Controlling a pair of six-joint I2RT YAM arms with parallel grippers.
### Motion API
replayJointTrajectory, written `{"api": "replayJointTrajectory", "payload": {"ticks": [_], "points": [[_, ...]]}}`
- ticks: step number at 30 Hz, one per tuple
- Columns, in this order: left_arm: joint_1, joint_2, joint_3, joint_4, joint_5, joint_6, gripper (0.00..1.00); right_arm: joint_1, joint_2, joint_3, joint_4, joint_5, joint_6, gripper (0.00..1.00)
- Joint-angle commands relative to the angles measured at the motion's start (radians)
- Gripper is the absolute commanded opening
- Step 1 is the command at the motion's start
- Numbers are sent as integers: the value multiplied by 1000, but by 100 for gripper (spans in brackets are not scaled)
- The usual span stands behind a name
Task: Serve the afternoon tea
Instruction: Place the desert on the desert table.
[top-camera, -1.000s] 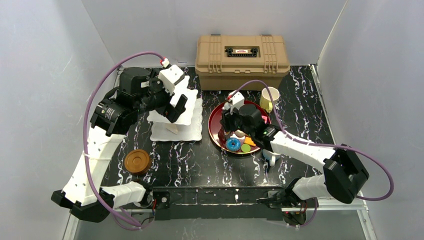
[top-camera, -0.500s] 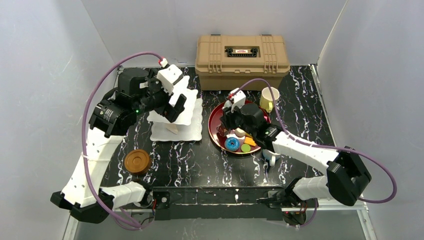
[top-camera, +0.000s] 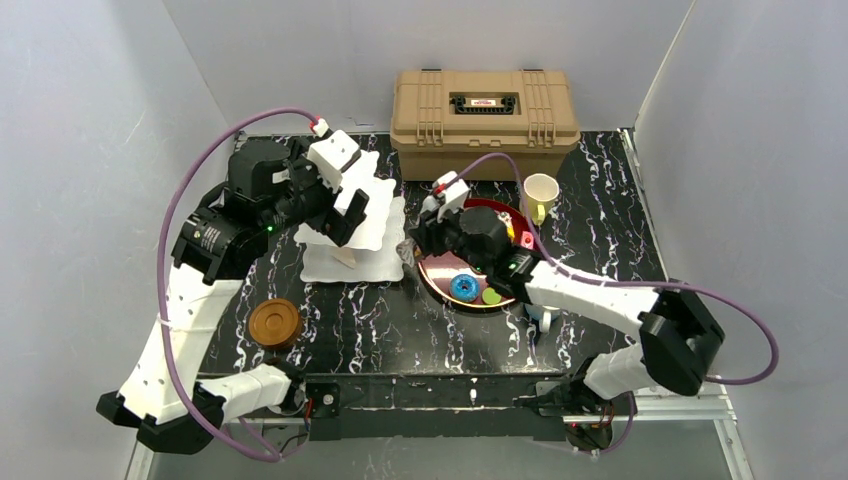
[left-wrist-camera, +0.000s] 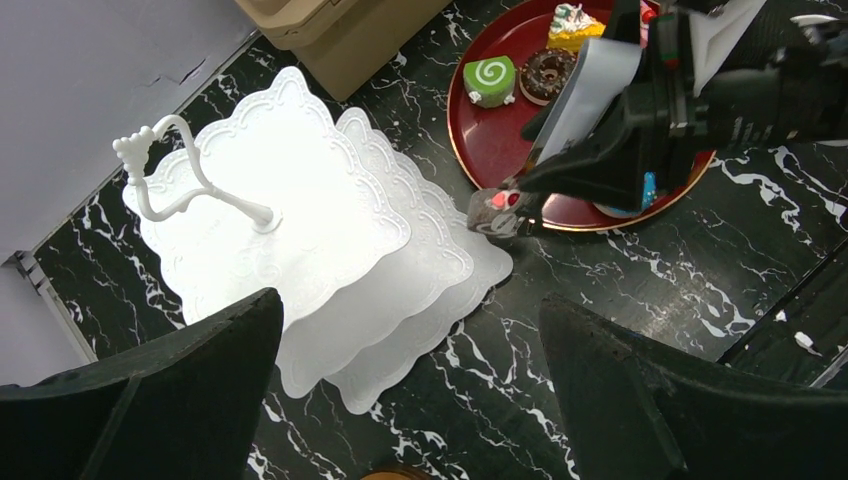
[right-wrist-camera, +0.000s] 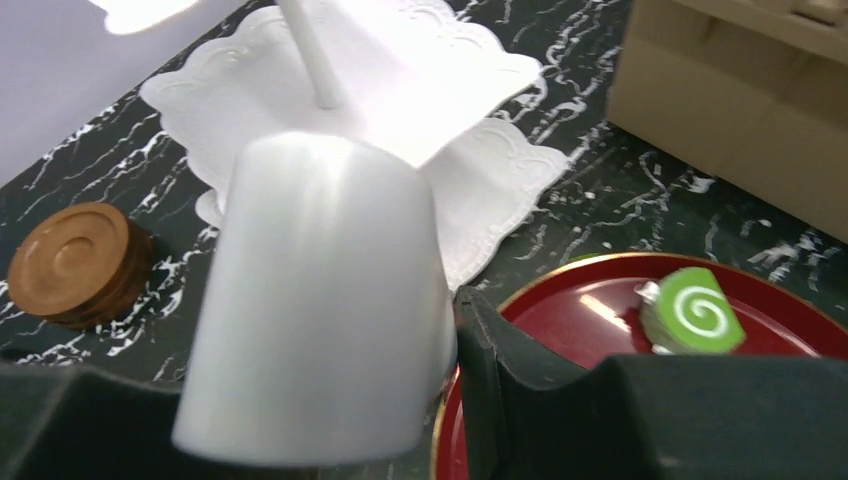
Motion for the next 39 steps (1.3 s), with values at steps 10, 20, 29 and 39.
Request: {"api": "replayJointTrajectory", "payload": {"ticks": [10, 20, 29, 39], "points": [[3, -40, -20, 10, 6, -7, 98, 72, 166, 45, 357, 127, 89, 13], [3, -49, -34, 13, 3, 1, 98, 94, 263, 50, 431, 162, 143, 14], [3, -49, -37, 12, 4, -1, 98, 115, 299, 46, 475, 189, 149, 14], [3, -45, -36, 12, 4, -6, 98, 137, 331, 39, 486, 227, 123, 23]]}}
